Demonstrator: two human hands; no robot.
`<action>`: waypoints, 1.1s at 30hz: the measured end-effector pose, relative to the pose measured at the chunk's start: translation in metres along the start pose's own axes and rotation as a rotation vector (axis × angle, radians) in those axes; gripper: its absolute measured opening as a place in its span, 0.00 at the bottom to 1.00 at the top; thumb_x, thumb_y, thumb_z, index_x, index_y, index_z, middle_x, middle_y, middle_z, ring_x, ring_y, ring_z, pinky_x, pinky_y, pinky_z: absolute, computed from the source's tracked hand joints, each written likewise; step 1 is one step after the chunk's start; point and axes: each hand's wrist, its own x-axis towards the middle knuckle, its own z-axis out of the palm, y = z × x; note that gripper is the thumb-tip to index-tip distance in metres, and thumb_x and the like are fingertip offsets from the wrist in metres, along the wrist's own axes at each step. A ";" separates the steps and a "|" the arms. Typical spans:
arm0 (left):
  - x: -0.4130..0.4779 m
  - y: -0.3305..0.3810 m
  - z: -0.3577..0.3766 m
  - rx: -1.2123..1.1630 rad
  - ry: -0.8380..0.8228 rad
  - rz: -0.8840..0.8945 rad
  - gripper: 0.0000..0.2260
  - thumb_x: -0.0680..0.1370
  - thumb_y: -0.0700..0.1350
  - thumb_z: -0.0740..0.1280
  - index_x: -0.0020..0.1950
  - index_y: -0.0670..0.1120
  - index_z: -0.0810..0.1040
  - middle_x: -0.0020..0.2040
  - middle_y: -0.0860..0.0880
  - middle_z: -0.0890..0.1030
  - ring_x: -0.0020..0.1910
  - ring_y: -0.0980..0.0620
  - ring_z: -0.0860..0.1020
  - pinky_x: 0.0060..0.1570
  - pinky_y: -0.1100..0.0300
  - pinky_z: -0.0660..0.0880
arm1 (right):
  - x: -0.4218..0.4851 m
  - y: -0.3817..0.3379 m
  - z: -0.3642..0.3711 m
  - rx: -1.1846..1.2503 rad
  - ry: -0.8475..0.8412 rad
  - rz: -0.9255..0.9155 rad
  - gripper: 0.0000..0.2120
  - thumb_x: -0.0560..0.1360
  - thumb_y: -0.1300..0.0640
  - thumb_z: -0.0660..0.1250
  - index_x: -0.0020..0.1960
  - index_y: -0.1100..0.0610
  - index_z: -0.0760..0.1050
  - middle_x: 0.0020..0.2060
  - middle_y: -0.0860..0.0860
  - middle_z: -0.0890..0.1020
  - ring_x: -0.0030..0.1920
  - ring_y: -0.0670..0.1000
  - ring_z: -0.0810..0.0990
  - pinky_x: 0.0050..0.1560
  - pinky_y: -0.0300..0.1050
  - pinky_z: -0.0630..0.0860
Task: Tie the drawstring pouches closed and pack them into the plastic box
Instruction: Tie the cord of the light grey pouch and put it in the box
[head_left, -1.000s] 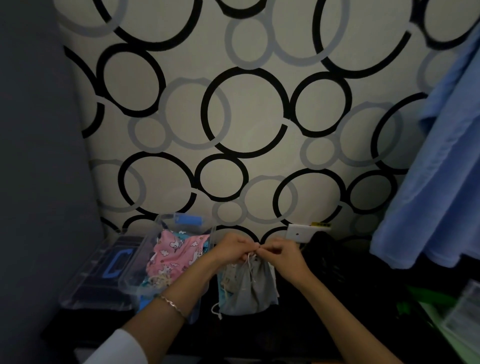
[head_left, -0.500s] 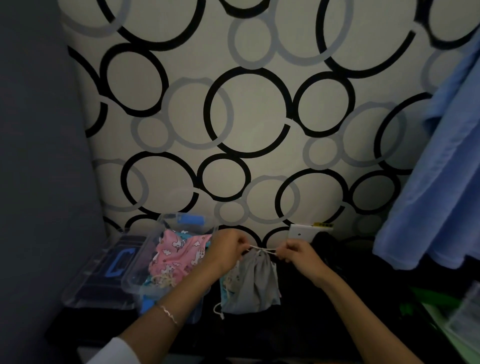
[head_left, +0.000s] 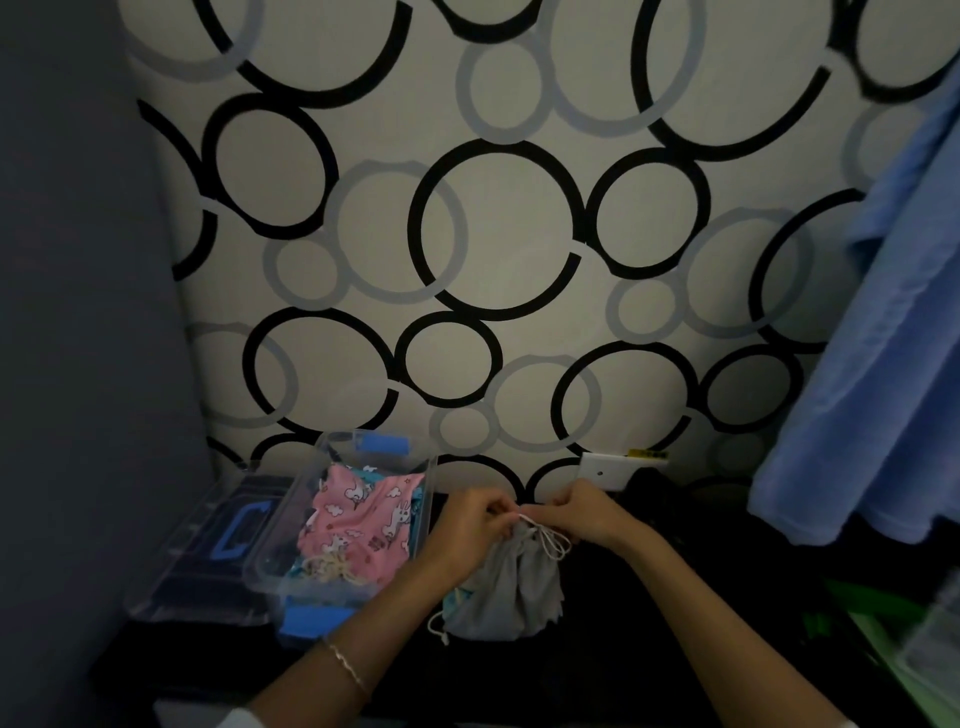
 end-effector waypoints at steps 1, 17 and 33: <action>-0.001 0.000 0.000 -0.004 -0.003 0.005 0.04 0.75 0.40 0.71 0.42 0.47 0.84 0.33 0.56 0.82 0.32 0.64 0.80 0.40 0.65 0.79 | -0.001 -0.003 -0.002 -0.010 -0.044 -0.003 0.22 0.68 0.41 0.75 0.29 0.56 0.74 0.28 0.56 0.72 0.30 0.51 0.68 0.33 0.43 0.63; 0.004 0.004 0.000 0.059 0.045 0.040 0.08 0.76 0.41 0.70 0.55 0.45 0.84 0.49 0.51 0.85 0.42 0.68 0.79 0.48 0.73 0.76 | 0.000 -0.001 0.009 0.001 0.005 -0.030 0.11 0.76 0.63 0.68 0.36 0.56 0.79 0.31 0.52 0.80 0.31 0.45 0.77 0.34 0.36 0.75; 0.024 0.020 -0.001 -0.158 -0.066 -0.006 0.11 0.76 0.31 0.67 0.57 0.39 0.82 0.51 0.45 0.84 0.51 0.51 0.83 0.53 0.63 0.79 | -0.003 0.006 0.022 0.258 -0.126 0.268 0.16 0.75 0.44 0.69 0.40 0.57 0.77 0.34 0.53 0.78 0.30 0.47 0.73 0.28 0.37 0.66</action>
